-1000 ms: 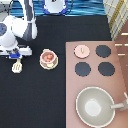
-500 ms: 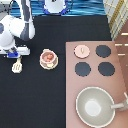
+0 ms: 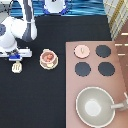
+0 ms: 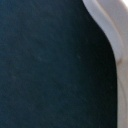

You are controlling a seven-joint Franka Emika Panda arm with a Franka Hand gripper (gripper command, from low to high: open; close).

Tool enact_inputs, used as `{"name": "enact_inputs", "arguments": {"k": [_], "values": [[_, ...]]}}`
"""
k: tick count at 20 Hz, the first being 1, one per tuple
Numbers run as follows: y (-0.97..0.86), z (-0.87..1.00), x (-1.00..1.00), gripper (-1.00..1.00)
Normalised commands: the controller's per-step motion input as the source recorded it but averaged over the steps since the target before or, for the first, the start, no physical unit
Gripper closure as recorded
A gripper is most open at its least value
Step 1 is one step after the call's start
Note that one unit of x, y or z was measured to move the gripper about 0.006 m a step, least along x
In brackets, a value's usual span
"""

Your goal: Take the lid off the pot, put the pot on the plate, and use the tool to push the pot to the front of the table.

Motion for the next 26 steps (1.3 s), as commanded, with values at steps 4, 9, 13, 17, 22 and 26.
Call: {"name": "enact_inputs", "arguments": {"k": [4, 9, 13, 17, 22, 26], "values": [[0.0, 0.32, -0.69, 1.0], [0.17, 0.95, -0.65, 1.0], [0.64, 0.92, -0.73, 1.0], [0.76, 0.81, -0.6, 1.0], [0.82, 0.43, -0.47, 1.0], [0.92, -0.15, -0.56, 1.0]]}}
